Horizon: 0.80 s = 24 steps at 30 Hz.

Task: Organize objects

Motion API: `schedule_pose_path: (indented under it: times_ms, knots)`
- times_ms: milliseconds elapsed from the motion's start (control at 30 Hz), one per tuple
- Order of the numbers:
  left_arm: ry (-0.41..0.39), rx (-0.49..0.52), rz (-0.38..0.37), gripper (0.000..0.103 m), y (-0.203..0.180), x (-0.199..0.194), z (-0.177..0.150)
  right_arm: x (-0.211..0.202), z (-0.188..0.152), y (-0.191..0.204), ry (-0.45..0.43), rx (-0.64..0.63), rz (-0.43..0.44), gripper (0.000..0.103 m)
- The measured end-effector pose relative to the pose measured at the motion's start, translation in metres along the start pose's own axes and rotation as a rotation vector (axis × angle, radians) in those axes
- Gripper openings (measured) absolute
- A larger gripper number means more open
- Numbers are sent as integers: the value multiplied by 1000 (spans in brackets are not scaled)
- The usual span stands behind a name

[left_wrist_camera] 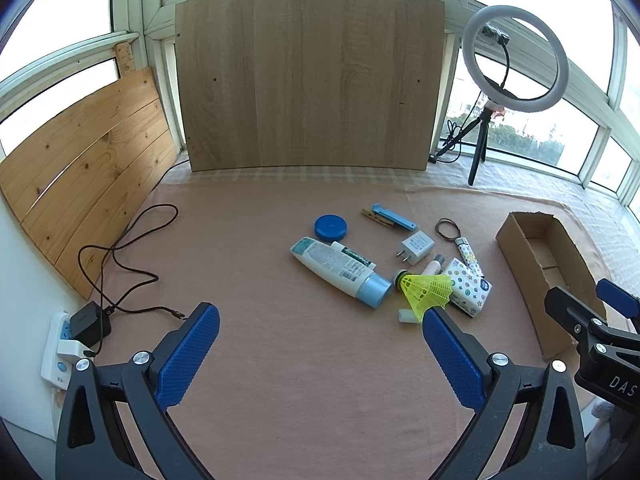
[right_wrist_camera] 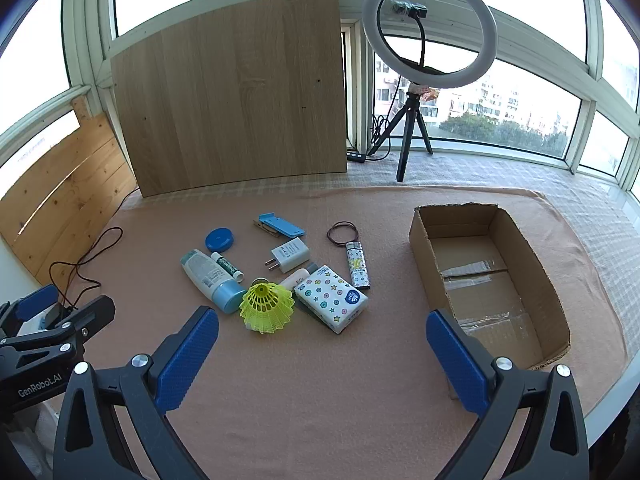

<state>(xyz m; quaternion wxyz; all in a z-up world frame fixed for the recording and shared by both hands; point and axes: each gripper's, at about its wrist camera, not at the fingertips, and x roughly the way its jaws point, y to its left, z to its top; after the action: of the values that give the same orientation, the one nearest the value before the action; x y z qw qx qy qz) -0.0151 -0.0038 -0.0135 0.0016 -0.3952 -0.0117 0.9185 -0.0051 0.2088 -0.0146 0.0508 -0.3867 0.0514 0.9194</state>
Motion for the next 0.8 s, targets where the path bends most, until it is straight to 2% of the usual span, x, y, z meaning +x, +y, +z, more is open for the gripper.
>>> schedule_pose_path:
  times_ms: [800]
  knots:
    - [7,3,-4,103,-1,3,4,2,1,-2,5,2,-8,103]
